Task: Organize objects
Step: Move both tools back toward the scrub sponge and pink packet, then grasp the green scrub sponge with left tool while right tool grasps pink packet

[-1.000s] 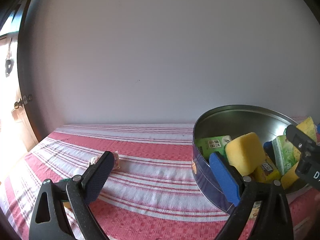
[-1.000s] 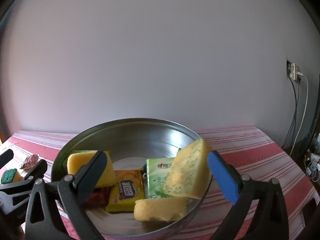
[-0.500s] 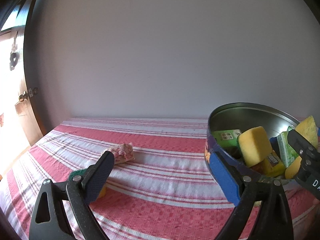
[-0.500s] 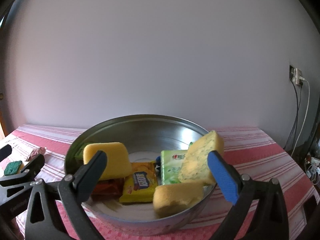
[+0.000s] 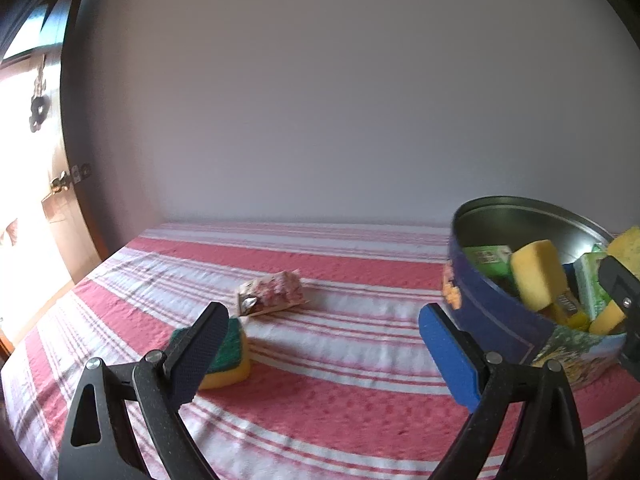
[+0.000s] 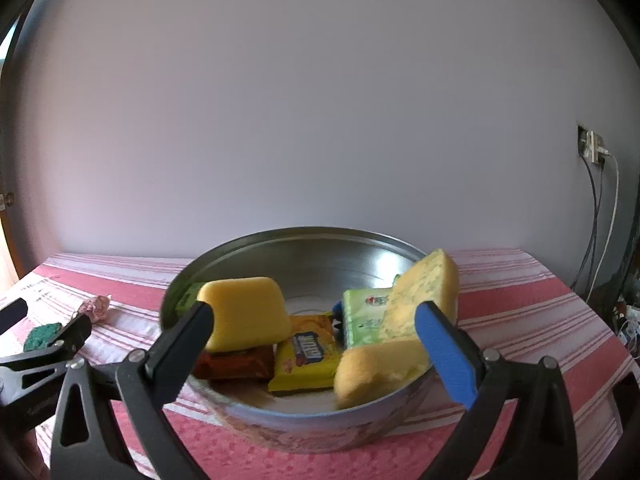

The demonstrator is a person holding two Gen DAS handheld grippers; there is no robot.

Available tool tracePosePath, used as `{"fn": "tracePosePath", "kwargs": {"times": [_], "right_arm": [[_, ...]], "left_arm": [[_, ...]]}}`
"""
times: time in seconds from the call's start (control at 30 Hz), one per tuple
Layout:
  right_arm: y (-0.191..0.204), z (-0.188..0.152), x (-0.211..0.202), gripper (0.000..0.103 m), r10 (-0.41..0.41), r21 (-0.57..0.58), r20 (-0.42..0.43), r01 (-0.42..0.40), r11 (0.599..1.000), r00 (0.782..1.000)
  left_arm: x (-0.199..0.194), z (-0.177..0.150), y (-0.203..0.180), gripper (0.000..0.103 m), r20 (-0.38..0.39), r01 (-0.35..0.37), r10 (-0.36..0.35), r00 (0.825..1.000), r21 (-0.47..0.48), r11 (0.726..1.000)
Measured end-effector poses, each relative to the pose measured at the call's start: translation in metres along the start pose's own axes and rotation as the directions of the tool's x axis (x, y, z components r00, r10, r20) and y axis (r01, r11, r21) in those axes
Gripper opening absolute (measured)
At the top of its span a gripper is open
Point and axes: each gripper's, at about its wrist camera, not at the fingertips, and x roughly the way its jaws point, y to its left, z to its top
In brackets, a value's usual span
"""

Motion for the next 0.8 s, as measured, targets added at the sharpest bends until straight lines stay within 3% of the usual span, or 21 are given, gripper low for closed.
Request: {"fn": "tracePosePath", "kwargs": {"times": [0.37, 0.67, 0.8], "right_arm": [[0.042, -0.005, -0.016, 0.102, 0.102, -0.061, -0.005, -0.102, 0.993, 0.995], [0.068, -0.006, -0.017, 0.102, 0.166, -0.089, -0.025, -0.167, 0.982, 0.986], [0.081, -0.008, -0.012, 0.102, 0.186, -0.102, -0.039, -0.19, 0.977, 0.982]], "left_arm": [[0.017, -0.005, 0.049, 0.098, -0.101, -0.125, 0.121, 0.988, -0.039, 0.991], [0.051, -0.016, 0.094, 0.098, -0.293, -0.108, 0.051, 0.955, -0.182, 0.977], [0.063, -0.016, 0.096, 0.098, -0.334, -0.101, 0.035, 0.942, -0.182, 0.978]]}}
